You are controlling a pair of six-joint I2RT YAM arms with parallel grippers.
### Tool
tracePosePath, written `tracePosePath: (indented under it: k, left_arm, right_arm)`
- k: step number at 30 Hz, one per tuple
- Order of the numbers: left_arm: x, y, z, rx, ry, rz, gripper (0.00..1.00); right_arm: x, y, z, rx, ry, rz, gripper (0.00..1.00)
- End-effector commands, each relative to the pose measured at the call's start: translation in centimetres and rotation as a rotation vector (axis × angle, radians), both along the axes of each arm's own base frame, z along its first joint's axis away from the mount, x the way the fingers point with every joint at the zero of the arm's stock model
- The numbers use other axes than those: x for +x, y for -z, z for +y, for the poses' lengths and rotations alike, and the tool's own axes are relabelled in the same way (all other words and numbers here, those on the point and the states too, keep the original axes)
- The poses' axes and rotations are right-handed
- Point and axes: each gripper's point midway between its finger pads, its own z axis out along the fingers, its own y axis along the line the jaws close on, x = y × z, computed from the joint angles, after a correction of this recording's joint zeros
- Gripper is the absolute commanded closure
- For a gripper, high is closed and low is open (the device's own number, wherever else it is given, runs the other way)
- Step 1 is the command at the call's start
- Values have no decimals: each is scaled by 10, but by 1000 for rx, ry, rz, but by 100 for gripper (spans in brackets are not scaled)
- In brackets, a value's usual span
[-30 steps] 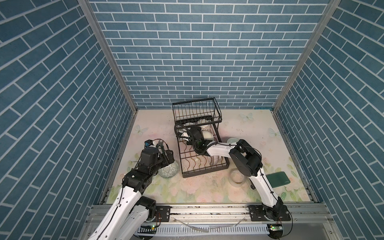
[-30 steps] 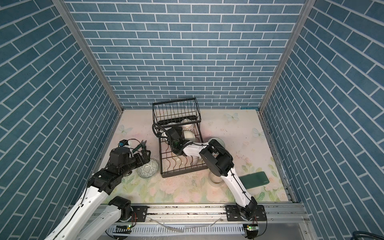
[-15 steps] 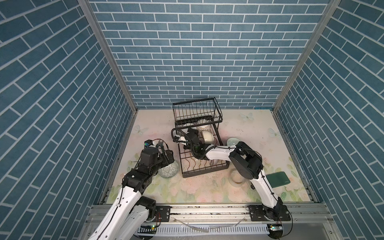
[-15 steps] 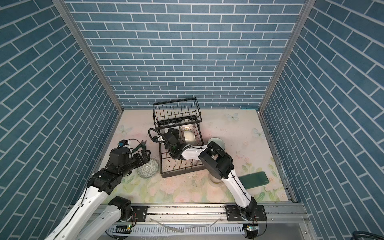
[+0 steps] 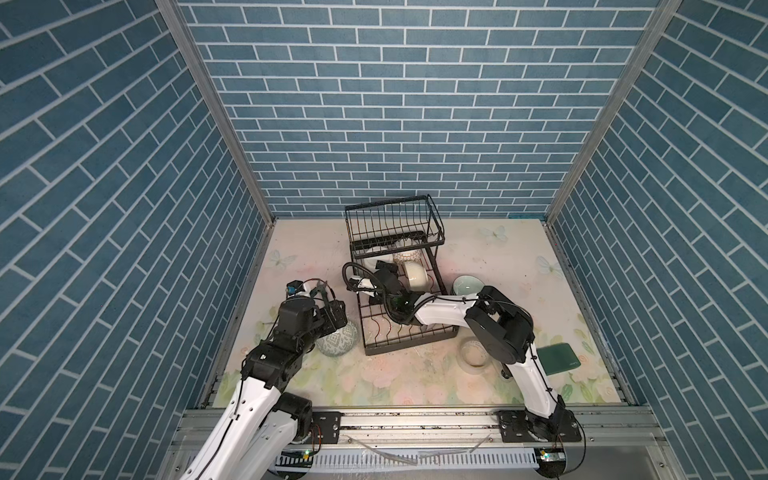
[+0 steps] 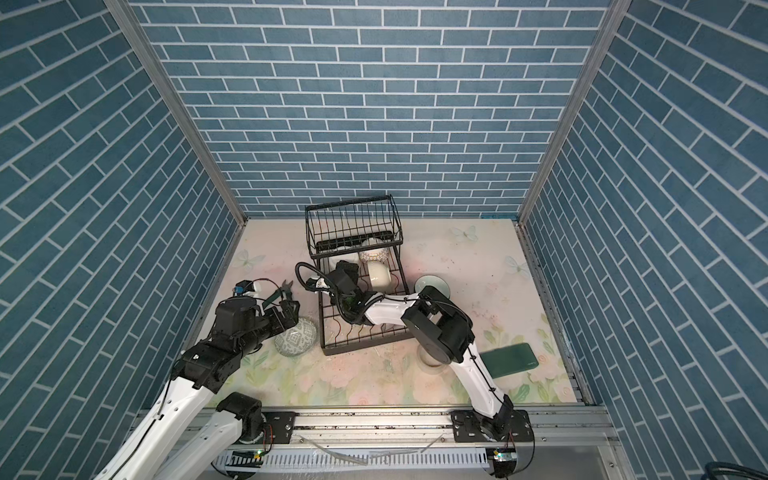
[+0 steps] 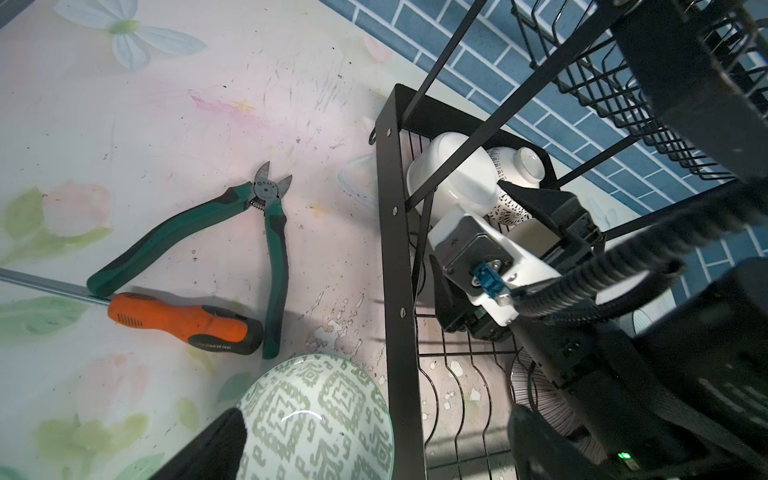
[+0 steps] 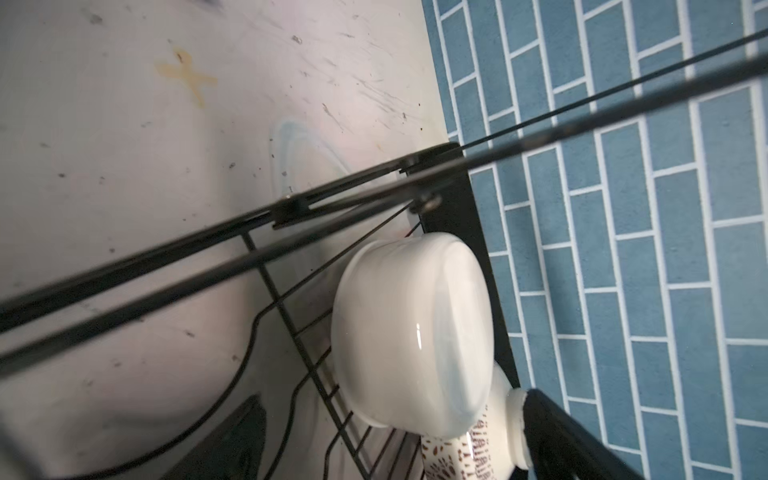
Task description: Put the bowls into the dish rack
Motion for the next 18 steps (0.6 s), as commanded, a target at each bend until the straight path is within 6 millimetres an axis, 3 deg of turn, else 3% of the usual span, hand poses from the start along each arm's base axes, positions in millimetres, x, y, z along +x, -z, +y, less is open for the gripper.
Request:
tracePosePath:
  k: [1,11,18]
  left_arm:
    - [-6,5,7,24,-20,34,0]
    - [-14,20,16,42,-68,110,0]
    - [-18,37,19,62,-83,195,0]
  right_arm:
    - [-16,-27,-5,54,9,3,5]
    - [-52,-49,-23,175,52,135,6]
    - [-87,-70,-33,316,78,352,10]
